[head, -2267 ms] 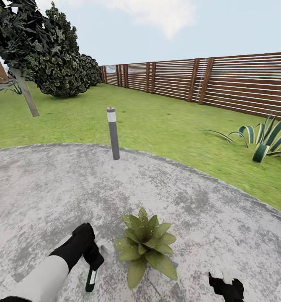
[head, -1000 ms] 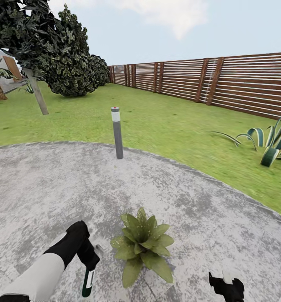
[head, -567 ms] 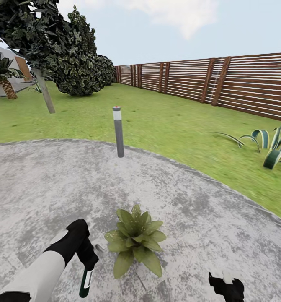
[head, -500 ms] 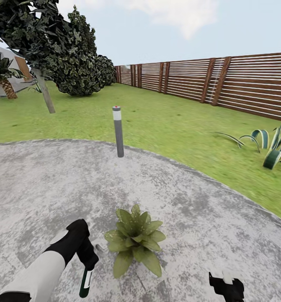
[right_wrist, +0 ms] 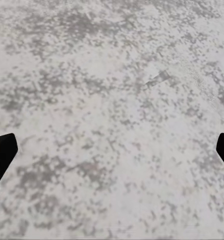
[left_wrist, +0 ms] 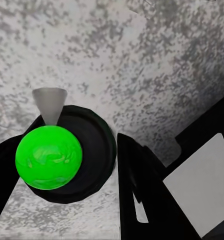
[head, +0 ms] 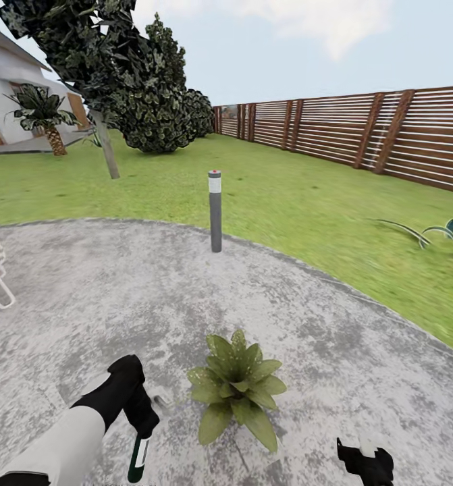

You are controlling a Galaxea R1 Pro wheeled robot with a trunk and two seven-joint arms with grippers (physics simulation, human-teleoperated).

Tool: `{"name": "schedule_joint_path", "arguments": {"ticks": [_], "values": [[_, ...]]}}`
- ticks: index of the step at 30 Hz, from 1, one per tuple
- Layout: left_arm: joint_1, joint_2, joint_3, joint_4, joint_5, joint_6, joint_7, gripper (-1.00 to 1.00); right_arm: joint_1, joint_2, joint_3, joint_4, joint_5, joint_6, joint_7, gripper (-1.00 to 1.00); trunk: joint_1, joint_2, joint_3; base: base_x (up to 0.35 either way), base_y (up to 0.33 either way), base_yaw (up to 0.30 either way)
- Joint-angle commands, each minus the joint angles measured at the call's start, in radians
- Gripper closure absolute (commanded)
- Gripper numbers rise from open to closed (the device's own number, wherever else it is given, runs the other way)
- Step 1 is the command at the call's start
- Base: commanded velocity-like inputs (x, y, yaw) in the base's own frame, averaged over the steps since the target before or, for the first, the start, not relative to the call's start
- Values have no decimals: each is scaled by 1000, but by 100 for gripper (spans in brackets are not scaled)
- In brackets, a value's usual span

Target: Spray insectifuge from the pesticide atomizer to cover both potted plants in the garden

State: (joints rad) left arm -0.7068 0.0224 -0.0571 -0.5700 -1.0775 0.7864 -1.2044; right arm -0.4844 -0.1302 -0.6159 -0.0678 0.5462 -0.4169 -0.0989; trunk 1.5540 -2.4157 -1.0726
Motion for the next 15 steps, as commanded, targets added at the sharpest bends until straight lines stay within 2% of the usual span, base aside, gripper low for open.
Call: {"name": "schedule_joint_path", "arguments": {"ticks": [1, 8, 12, 13, 14, 15], "values": [[0, 1, -4, -1, -4, 8, -7, 100, -1, 0, -5, 2, 11, -3, -5, -100, 0, 0, -1, 185, -127, 263], [1, -1, -6, 0, -4, 8, -7, 100, -1, 0, -5, 2, 11, -3, -5, -100, 0, 0, -1, 257, -156, 39], [-8, -2, -96, 1, -30, 13, -20, 100, -1, 0, -5, 2, 11, -3, -5, -100, 0, 0, -1, 112, -90, 0], [-11, -6, -118, -1, -33, 16, -43, 100, -1, 0, -5, 2, 11, -3, -5, -100, 0, 0, -1, 25, -21, 0], [-25, -20, -135, -2, -41, 17, -81, 100, -1, 0, -5, 2, 11, -3, -5, -100, 0, 0, -1, 10, -8, 0], [-39, -30, -140, -2, -51, 19, -100, 100, -1, 0, -5, 2, 11, -3, -5, -100, 0, 0, -1, 5, -4, 0]]}}
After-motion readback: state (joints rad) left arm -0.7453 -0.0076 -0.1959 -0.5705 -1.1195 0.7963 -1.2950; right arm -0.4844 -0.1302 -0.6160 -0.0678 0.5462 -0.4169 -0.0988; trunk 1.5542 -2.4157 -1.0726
